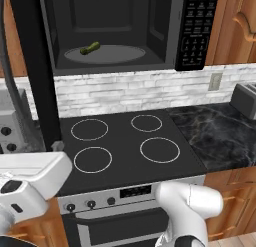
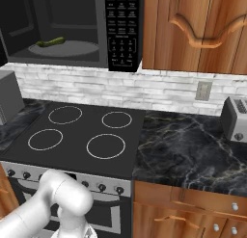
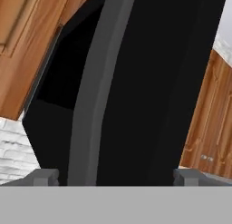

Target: Close the microwave door.

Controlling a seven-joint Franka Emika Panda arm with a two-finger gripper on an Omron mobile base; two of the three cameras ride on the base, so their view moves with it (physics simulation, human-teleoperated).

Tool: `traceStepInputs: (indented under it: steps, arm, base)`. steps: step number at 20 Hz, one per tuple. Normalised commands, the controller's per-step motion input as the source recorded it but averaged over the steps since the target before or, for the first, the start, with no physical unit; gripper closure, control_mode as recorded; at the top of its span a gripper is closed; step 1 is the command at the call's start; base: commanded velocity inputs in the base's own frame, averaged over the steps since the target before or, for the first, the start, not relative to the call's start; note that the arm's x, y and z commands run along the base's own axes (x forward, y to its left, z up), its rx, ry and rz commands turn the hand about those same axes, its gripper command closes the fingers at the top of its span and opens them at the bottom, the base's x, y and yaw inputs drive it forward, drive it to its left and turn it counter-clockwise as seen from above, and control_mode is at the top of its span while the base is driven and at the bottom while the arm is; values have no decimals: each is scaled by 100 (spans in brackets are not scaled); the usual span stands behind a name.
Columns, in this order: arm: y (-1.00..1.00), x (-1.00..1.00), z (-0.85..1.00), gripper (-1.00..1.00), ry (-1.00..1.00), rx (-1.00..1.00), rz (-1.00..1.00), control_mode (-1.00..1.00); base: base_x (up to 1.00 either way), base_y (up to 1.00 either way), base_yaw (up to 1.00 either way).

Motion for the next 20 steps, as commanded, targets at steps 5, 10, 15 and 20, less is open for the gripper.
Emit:
traceStepInputs:
  steps: [5, 10, 15, 20]
  arm:
    - [-93, 3, 0, -100, 2, -1, -16, -100]
    - [-99, 0, 0, -100, 0, -1, -18, -100]
    - [-93, 0, 3, -100, 0, -1, -15, -100]
    - [-80, 16, 13, -100, 0, 0, -8, -100]
  base:
    - [0, 0, 0]
    - [0, 0, 0]
    - [0, 0, 0]
    - [0, 0, 0]
